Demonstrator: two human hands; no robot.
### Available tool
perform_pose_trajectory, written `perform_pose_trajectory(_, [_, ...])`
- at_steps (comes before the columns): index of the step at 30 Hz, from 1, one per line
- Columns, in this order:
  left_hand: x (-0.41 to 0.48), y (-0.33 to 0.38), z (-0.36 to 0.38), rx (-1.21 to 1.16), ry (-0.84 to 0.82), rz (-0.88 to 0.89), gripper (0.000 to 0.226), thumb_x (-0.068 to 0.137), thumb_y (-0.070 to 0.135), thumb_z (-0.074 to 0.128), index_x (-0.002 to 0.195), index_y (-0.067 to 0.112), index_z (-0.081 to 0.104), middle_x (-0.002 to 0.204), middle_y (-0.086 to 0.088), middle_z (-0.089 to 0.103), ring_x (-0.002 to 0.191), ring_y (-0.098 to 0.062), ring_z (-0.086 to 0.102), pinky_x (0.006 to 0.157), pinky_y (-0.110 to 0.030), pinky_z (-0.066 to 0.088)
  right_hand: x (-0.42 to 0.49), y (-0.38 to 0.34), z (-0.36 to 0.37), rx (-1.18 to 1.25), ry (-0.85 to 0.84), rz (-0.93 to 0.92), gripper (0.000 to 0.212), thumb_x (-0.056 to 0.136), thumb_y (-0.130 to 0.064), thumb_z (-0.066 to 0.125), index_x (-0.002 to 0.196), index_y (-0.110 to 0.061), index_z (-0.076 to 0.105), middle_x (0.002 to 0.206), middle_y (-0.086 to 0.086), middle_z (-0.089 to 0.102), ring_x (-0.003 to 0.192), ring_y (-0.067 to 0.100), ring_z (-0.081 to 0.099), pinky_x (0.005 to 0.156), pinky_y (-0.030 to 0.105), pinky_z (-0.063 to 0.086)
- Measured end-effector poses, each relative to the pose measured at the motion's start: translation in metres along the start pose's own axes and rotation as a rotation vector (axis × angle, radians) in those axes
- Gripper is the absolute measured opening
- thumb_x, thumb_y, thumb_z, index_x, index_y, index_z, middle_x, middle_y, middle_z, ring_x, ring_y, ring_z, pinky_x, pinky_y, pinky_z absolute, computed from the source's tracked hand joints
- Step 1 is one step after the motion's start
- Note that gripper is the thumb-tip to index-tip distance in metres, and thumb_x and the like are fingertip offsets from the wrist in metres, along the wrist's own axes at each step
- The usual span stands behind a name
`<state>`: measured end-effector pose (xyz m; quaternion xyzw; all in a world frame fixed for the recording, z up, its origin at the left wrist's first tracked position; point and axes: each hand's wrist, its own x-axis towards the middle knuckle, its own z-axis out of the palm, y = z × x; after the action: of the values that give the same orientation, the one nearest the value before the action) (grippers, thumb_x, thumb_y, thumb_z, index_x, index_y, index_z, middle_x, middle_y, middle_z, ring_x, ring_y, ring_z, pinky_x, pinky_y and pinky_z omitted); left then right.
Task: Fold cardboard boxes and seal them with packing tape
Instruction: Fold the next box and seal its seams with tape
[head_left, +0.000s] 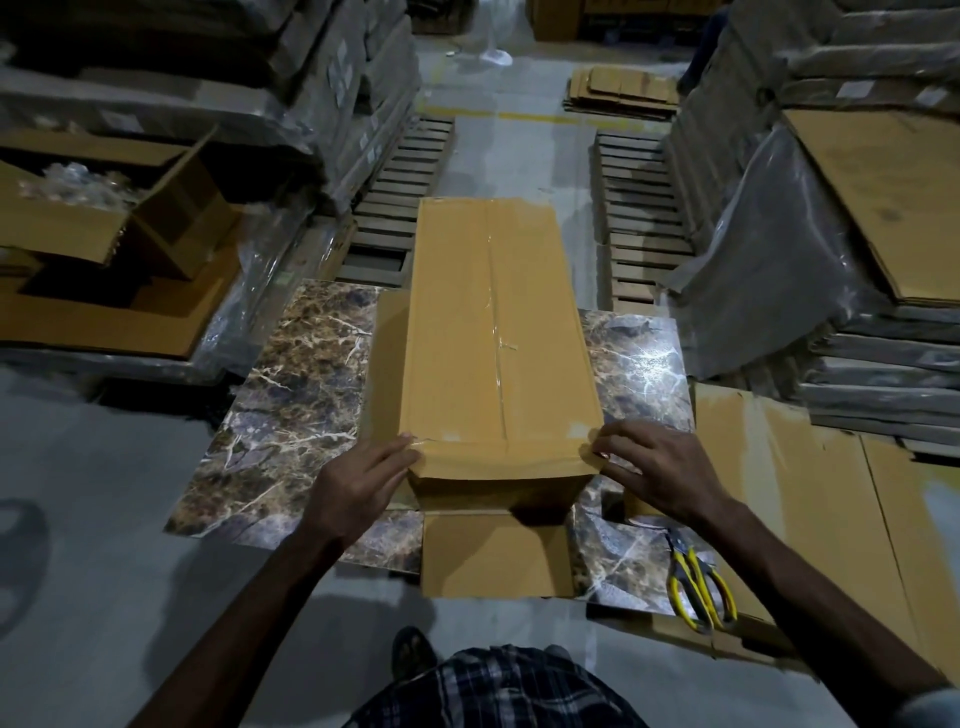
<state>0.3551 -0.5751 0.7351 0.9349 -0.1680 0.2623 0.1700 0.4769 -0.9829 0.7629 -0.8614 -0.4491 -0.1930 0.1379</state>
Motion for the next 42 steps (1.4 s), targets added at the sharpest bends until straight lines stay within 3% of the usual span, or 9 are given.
perform_pose_trajectory(8, [0.0, -0.018, 0.001, 0.112, -0.011, 0.287, 0.021, 0.082, 0.004, 0.083, 0.103, 0.006, 0.081, 0.126, -0.02, 0.072, 0.086, -0.032, 0.076, 0.071, -0.039, 0.063, -0.013, 0.014, 0.019, -0.052, 0.037, -0.206, 0.025, 0.096, -0.022, 0.071, 0.12, -0.02, 0.061, 0.094, 0.005, 0.071, 0.064, 0.016, 0.066, 0.043, 0.028, 0.051])
perform_pose_trajectory(12, [-0.001, -0.026, 0.0, 0.153, -0.052, 0.393, 0.017, 0.088, 0.004, 0.077, 0.104, 0.002, 0.08, 0.13, -0.026, 0.068, 0.091, -0.034, 0.076, 0.07, -0.042, 0.064, -0.012, 0.018, 0.016, -0.081, 0.11, -0.299, 0.022, 0.098, -0.01, 0.066, 0.119, -0.015, 0.062, 0.095, 0.006, 0.073, 0.063, 0.015, 0.065, 0.041, 0.027, 0.051])
perform_pose_trajectory(17, [0.005, -0.023, -0.007, 0.163, -0.044, 0.463, 0.008, 0.095, 0.005, 0.073, 0.095, 0.0, 0.079, 0.131, -0.026, 0.067, 0.098, -0.033, 0.075, 0.077, -0.039, 0.062, -0.009, 0.026, 0.01, -0.119, 0.107, -0.409, 0.019, 0.102, -0.012, 0.063, 0.1, -0.014, 0.082, 0.1, 0.005, 0.076, 0.074, 0.015, 0.072, 0.047, 0.028, 0.056])
perform_pose_trajectory(22, [0.002, -0.024, -0.004, 0.179, -0.059, 0.462, 0.008, 0.092, 0.006, 0.079, 0.098, 0.0, 0.079, 0.136, -0.025, 0.065, 0.105, -0.034, 0.074, 0.081, -0.04, 0.063, -0.011, 0.033, 0.012, -0.158, 0.057, -0.493, 0.011, 0.1, -0.015, 0.066, 0.105, -0.016, 0.076, 0.109, 0.008, 0.076, 0.079, 0.016, 0.072, 0.056, 0.029, 0.059])
perform_pose_trajectory(25, [-0.005, -0.033, -0.002, 0.187, -0.068, 0.457, 0.019, 0.1, 0.004, 0.064, 0.113, -0.002, 0.077, 0.142, -0.025, 0.06, 0.114, -0.036, 0.071, 0.089, -0.045, 0.062, -0.015, 0.038, 0.011, -0.239, 0.019, -0.515, 0.015, 0.099, -0.012, 0.064, 0.111, -0.017, 0.073, 0.123, 0.01, 0.073, 0.081, 0.018, 0.07, 0.064, 0.028, 0.056])
perform_pose_trajectory(30, [-0.01, -0.037, -0.004, 0.176, -0.124, 0.426, 0.034, 0.092, 0.006, 0.072, 0.125, -0.003, 0.072, 0.15, -0.024, 0.053, 0.126, -0.036, 0.064, 0.097, -0.049, 0.056, -0.03, 0.039, 0.007, -0.226, -0.012, -0.432, 0.024, 0.102, -0.022, 0.061, 0.124, -0.013, 0.067, 0.144, 0.014, 0.061, 0.091, 0.025, 0.07, 0.063, 0.034, 0.056])
perform_pose_trajectory(36, [0.014, 0.028, -0.008, -0.021, 0.067, 0.122, 0.018, 0.09, 0.011, 0.073, 0.106, 0.005, 0.08, 0.131, -0.01, 0.071, 0.109, -0.029, 0.071, 0.091, -0.042, 0.053, 0.004, -0.017, -0.018, 0.025, 0.18, -0.093, 0.015, 0.089, -0.026, 0.078, 0.088, -0.012, 0.08, 0.099, 0.005, 0.077, 0.079, 0.021, 0.07, 0.06, 0.033, 0.053])
perform_pose_trajectory(39, [0.047, 0.064, 0.009, -0.141, 0.001, 0.041, 0.022, 0.1, 0.024, 0.066, 0.117, 0.014, 0.078, 0.128, -0.001, 0.073, 0.112, -0.02, 0.069, 0.094, -0.038, 0.053, 0.042, -0.042, -0.007, 0.15, 0.065, 0.059, 0.021, 0.1, -0.036, 0.066, 0.1, -0.021, 0.08, 0.091, -0.003, 0.076, 0.074, 0.015, 0.065, 0.06, 0.031, 0.052])
perform_pose_trajectory(42, [0.072, 0.082, 0.03, -0.237, -0.092, -0.048, 0.025, 0.099, 0.028, 0.068, 0.119, 0.016, 0.077, 0.125, 0.0, 0.075, 0.109, -0.019, 0.066, 0.091, -0.038, 0.056, 0.067, -0.056, 0.009, 0.18, -0.083, 0.062, 0.022, 0.098, -0.041, 0.064, 0.102, -0.025, 0.079, 0.092, -0.006, 0.074, 0.079, 0.014, 0.064, 0.073, 0.033, 0.05])
